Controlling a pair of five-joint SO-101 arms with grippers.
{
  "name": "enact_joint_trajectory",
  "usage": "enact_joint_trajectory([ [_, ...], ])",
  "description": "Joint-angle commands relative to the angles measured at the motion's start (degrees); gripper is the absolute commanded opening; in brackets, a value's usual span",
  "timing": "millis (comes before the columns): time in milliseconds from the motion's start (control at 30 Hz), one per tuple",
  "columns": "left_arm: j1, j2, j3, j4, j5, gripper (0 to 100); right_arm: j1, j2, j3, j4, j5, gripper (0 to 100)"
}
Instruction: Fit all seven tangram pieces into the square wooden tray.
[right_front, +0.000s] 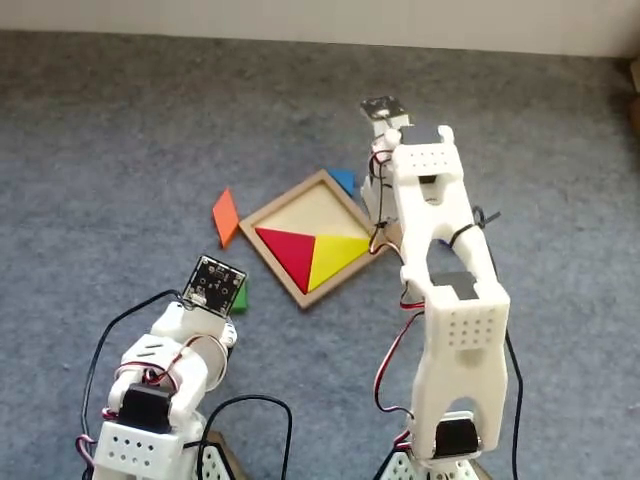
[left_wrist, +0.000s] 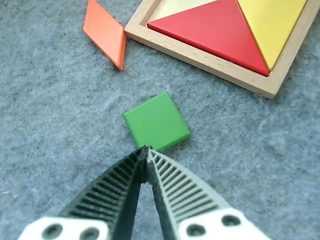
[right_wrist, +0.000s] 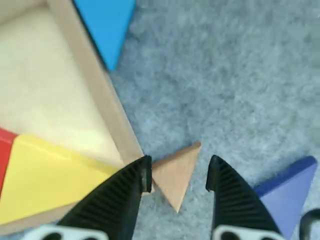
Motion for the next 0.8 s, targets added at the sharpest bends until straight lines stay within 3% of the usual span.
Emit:
enact_joint_trajectory([
  [0, -0.1, -0.9, 1.1, 0.3, 0.3, 1, 0.7, 1.0, 0.8, -1.6, -0.4, 18.7],
  [267, -0.1, -0.9, 1.1, 0.3, 0.3, 1, 5.2, 3.5, 0.8, -0.7, 0.0, 18.6],
  [767, -0.1, -0.9, 1.1, 0.3, 0.3, 1, 8.1, 3.2, -4.0, 12.2, 12.2, 18.7],
])
